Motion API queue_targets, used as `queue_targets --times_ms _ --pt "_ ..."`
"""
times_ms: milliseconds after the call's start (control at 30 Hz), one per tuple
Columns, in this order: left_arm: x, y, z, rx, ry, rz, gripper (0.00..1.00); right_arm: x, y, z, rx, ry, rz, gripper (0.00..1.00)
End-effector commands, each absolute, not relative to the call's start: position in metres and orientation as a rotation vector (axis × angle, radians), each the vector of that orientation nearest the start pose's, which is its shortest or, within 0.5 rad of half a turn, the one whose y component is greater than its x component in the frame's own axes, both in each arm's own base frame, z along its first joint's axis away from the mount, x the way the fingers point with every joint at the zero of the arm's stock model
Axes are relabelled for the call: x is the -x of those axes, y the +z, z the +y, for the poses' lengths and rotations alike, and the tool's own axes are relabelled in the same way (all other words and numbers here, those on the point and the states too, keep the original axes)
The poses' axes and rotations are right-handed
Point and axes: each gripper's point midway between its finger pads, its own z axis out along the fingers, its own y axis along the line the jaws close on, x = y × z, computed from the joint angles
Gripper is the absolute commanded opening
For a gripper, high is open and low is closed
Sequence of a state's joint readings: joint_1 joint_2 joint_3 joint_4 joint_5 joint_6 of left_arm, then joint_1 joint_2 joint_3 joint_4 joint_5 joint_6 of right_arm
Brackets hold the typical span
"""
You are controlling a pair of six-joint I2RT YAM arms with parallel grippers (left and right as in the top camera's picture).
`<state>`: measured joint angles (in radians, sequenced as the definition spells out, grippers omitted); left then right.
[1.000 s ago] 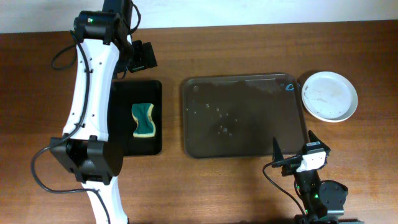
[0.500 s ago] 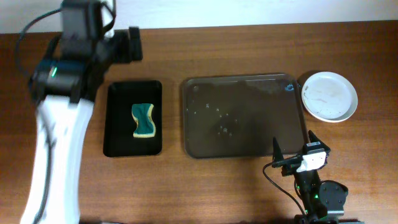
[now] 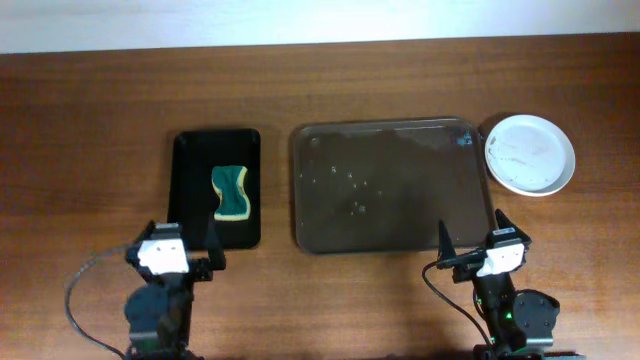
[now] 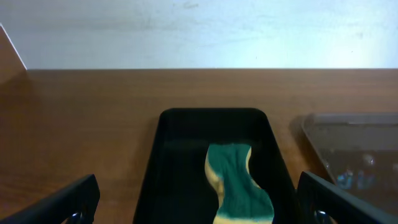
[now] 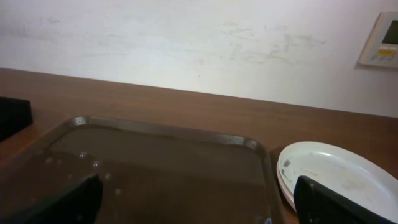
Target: Clean dirty plates on tray and stack at the side
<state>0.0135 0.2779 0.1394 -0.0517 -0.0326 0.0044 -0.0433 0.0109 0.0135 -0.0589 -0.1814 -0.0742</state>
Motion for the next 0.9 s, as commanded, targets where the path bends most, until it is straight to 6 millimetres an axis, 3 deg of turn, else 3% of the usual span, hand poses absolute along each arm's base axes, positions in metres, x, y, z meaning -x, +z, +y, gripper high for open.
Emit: queue_targets --times_ms 0,100,200,867 --pt "-0.252 0.15 0.013 0.026 0.081 1.723 1.0 -0.245 0.16 0.021 0.16 0.071 1.622 0.99" --pt "-0.248 0.144 0.012 0.023 0.076 1.706 1.0 -0.245 0.161 0.021 0.16 0.071 1.622 0.99" --pt "-0.246 0.16 0.012 0.024 0.075 1.638 1.0 -0.245 0.161 0.021 0.16 0.071 1.622 0.99" --pt "-0.246 0.157 0.011 0.019 0.071 1.646 1.0 -0.245 0.161 0.021 0.16 0.071 1.622 0.99"
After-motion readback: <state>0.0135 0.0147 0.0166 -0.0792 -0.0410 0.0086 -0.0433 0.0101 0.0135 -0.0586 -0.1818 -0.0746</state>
